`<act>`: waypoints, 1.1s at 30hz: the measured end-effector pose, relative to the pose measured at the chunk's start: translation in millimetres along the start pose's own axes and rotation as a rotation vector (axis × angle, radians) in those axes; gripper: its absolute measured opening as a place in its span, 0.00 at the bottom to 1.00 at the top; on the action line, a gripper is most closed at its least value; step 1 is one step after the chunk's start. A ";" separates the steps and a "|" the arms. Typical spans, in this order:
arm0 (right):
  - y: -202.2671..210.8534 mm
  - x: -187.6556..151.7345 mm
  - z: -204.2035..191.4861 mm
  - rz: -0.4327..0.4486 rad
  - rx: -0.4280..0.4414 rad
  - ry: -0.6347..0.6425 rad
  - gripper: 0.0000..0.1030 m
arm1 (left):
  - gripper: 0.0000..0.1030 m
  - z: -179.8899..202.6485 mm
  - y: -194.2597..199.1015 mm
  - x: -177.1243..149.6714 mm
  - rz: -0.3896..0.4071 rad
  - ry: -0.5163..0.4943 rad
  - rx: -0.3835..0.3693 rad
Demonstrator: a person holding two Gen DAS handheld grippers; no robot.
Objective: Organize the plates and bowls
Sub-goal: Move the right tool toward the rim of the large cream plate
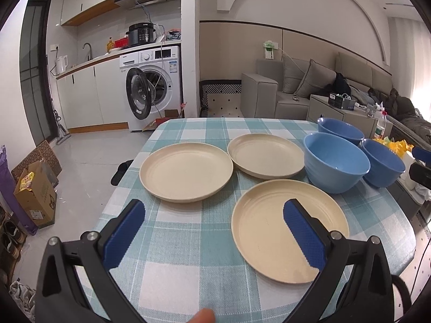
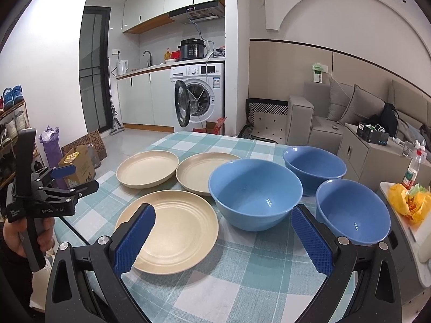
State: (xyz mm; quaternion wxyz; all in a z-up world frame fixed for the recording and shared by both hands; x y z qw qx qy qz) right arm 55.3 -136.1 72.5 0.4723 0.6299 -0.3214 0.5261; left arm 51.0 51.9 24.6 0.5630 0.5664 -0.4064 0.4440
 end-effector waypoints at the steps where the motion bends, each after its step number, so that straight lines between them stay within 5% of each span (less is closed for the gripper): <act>1: -2.9 2.7 0.1 -0.005 -0.001 0.001 1.00 | 1.00 -2.4 -1.3 2.0 0.004 0.004 0.006; 33: -83.8 78.9 8.1 -0.104 0.048 0.048 1.00 | 1.00 -8.8 -66.4 51.1 -0.054 -0.016 -0.004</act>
Point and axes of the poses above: each gripper's, at about its wrist camera, not at the fingertips, and y roughly against the way its jaws point, z to its right, x to its top, the point moved 1 cm from there along -y, roughly the way its jaws point, and after that the axes turned 15 degrees about z, right-handed, at the moved point
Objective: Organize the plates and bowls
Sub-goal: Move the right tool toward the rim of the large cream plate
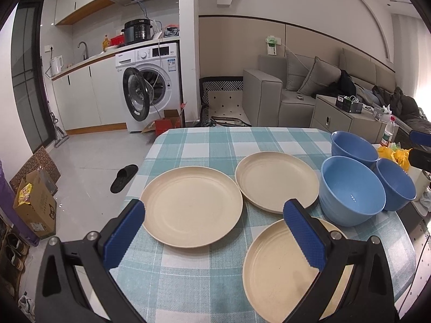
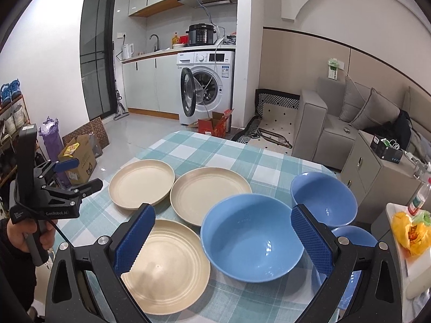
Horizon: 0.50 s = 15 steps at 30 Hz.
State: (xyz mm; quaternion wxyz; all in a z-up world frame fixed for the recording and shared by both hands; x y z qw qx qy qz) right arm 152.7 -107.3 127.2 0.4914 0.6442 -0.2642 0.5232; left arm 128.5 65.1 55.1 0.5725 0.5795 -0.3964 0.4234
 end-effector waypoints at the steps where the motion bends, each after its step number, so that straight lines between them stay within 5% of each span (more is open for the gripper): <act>1: -2.4 1.7 1.8 -0.003 0.000 -0.002 1.00 | 1.00 1.1 -2.0 0.7 -0.006 -0.003 0.002; 15: -41.1 28.1 16.5 -0.055 0.019 -0.011 1.00 | 1.00 12.4 -30.9 14.5 -0.033 -0.052 -0.021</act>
Point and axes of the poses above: each gripper's, at about its wrist camera, not at the fingertips, and y roughly against the way its jaws point, z to its right, x to its top, the point moved 1 cm from there along -y, roughly the way its jaws point, and after that the axes turned 15 degrees about z, right-handed, at the moved point
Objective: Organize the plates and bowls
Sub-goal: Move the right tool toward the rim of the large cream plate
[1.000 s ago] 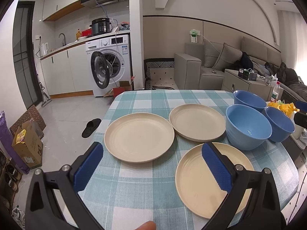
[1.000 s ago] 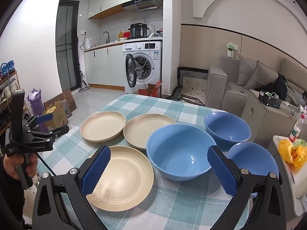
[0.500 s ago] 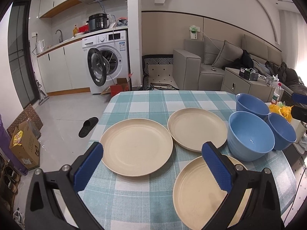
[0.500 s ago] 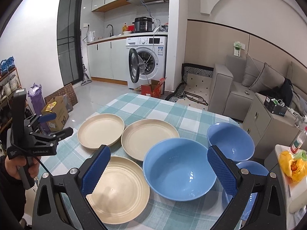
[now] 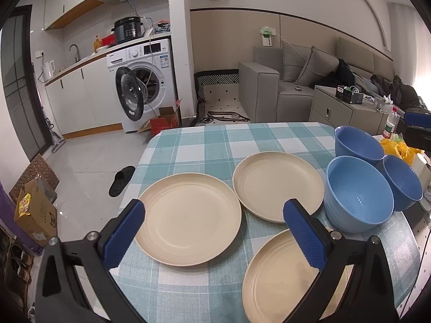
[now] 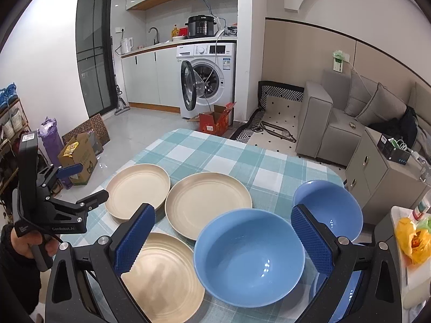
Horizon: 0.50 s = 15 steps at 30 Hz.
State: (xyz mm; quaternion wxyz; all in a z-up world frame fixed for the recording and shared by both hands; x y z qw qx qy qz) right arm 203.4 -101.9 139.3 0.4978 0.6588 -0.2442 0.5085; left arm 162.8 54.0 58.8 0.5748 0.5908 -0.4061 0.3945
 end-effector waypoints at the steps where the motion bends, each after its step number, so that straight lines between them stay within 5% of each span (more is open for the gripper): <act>1: -3.3 2.2 1.8 -0.004 0.001 -0.004 1.00 | 1.00 0.5 -1.5 1.2 -0.002 -0.002 -0.001; 15: -56.1 19.2 27.7 -0.097 0.006 -0.077 1.00 | 1.00 9.1 -37.3 13.6 -0.046 -0.024 -0.049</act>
Point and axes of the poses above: each gripper's, at about its wrist camera, not at the fingertips, and y roughly against the way its jaws point, z to its right, x to its top, the point moved 1 cm from there along -y, roughly the way its jaws point, and after that the axes turned 15 degrees about z, right-handed, at the moved point
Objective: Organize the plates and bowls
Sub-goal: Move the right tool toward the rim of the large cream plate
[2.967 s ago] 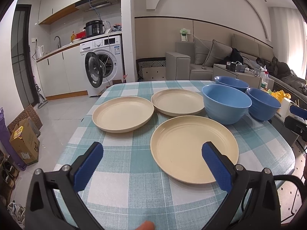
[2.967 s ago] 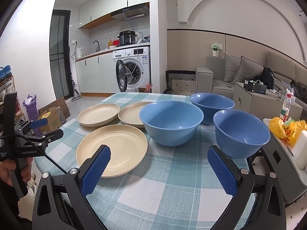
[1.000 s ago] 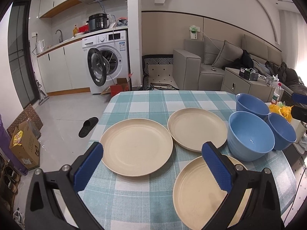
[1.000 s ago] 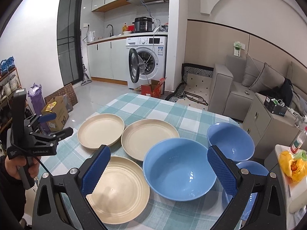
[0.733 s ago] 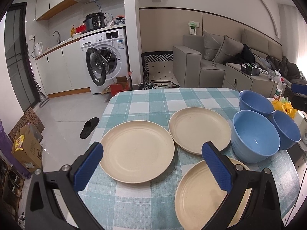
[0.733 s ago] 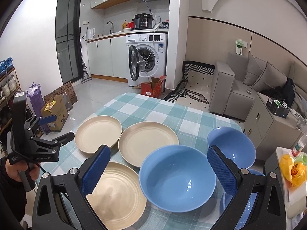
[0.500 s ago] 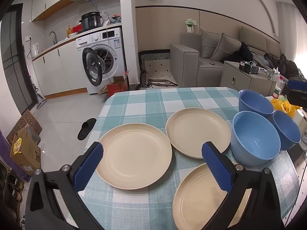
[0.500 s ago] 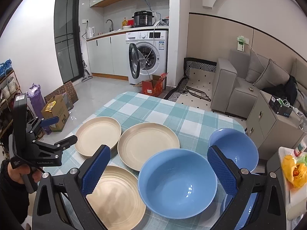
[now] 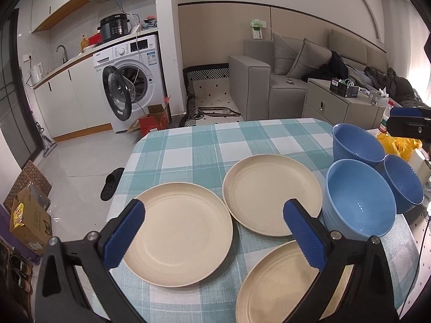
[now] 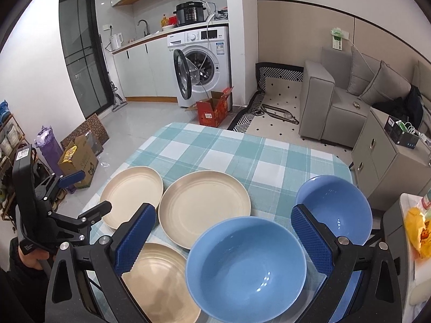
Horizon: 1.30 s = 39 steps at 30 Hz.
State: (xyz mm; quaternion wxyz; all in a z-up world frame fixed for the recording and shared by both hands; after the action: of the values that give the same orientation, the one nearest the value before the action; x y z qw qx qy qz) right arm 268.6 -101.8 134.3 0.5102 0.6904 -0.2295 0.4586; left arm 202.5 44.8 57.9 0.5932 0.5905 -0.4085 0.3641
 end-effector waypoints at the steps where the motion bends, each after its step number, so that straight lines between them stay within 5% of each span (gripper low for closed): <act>1: -4.4 0.5 0.7 -0.007 0.000 0.002 1.00 | 1.00 0.4 -2.4 0.5 -0.004 0.000 -0.005; 22: -94.4 -0.9 13.5 -0.140 0.006 0.026 0.98 | 0.95 3.9 -64.5 1.4 -0.084 0.008 -0.061; 39: -152.1 -15.0 26.2 -0.262 0.006 0.004 0.87 | 0.83 17.5 -108.9 -7.5 -0.162 -0.031 -0.100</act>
State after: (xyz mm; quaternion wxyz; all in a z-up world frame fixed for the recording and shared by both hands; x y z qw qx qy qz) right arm 391.4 -71.2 44.5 0.5639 0.7153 -0.1351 0.3900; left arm 298.1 23.6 6.6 0.6429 0.5969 -0.3863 0.2849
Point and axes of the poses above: each gripper's, at about its wrist camera, not at the fingertips, and y roughly against the way its jaws point, z to its right, x to its top, the point moved 1 cm from there along -y, roughly the way its jaws point, and after that the axes turned 15 degrees about z, right-handed, at the moved point
